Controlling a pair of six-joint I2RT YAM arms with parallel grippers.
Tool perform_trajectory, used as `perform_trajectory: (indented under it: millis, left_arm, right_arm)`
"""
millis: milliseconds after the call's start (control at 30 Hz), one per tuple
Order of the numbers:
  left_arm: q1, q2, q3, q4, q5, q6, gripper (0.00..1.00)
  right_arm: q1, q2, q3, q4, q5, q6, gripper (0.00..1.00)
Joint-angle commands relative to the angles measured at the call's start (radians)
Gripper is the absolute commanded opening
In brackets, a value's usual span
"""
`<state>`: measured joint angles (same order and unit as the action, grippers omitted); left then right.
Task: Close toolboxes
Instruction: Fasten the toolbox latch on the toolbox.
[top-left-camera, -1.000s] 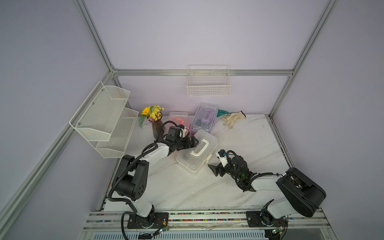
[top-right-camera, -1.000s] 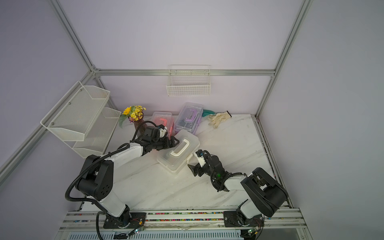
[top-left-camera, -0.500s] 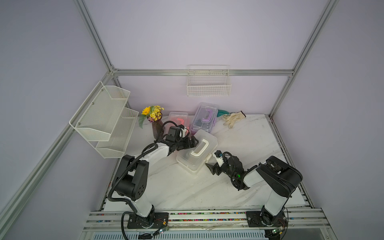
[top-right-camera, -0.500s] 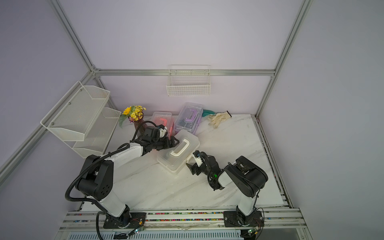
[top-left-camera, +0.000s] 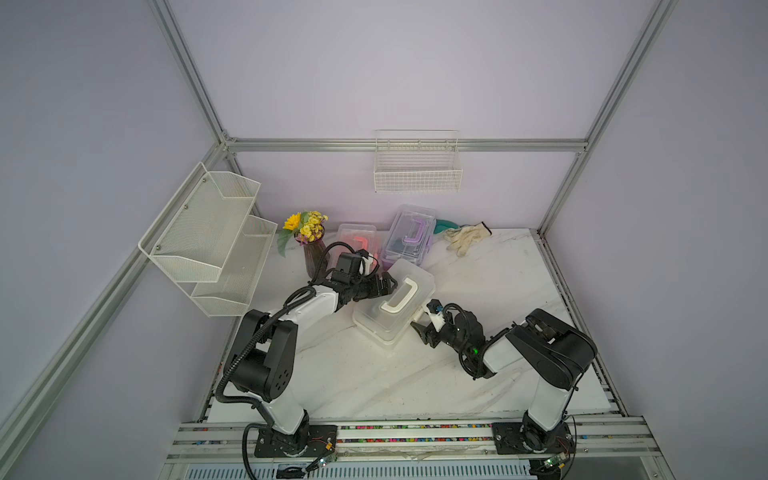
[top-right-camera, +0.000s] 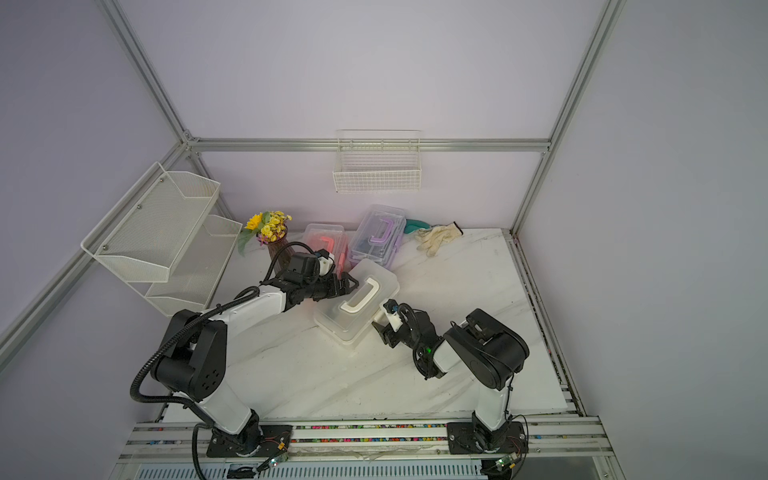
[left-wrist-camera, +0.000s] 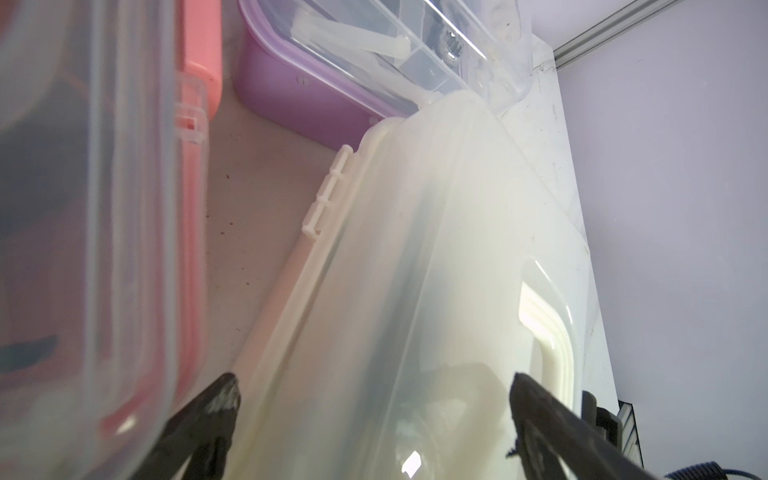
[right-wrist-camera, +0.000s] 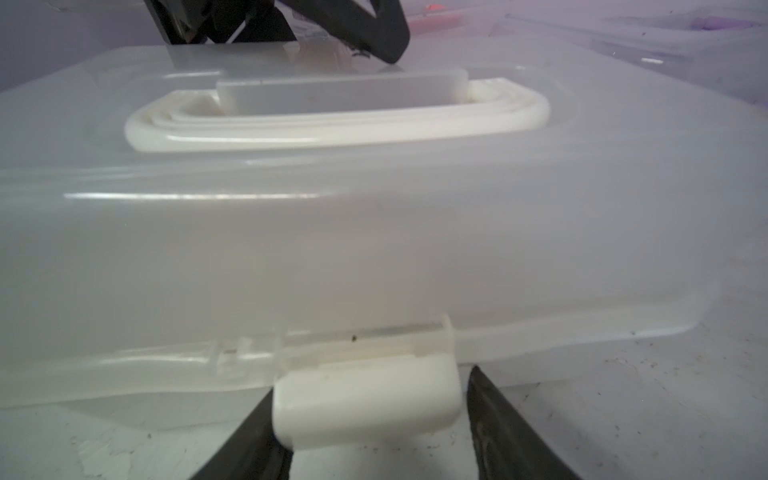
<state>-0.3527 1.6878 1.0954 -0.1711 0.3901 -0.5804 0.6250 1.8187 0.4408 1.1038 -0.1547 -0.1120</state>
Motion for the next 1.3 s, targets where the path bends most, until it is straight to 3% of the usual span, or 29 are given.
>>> perform_trajectory:
  millis: [0, 133, 400, 600, 767, 1267]
  left_arm:
    - [-0.014, 0.004, -0.016, -0.037, 0.081, 0.010, 1.00]
    - [-0.014, 0.002, -0.016, -0.037, 0.075, 0.010, 1.00]
    - [-0.014, 0.015, -0.012, -0.037, 0.081, 0.011, 1.00]
    - [-0.014, 0.012, -0.023, -0.036, 0.081, 0.009, 1.00]
    - [-0.014, 0.008, -0.029, -0.033, 0.079, 0.011, 1.00]
    - [-0.014, 0.018, -0.031, -0.028, 0.092, 0.007, 1.00]
  right_arm:
    - [0.001, -0.019, 0.016, 0.011, -0.002, -0.029, 0.62]
    - [0.001, -0.075, 0.003, -0.059, -0.002, -0.039, 0.58]
    - [0.001, -0.179, 0.023, -0.227, -0.009, -0.064, 0.58]
    - [0.002, -0.126, 0.078, -0.257, -0.032, -0.086, 0.46]
    - [0.002, -0.124, 0.079, -0.256, -0.033, -0.083, 0.42]
    - [0.001, -0.222, 0.082, -0.256, -0.008, -0.076, 0.41]
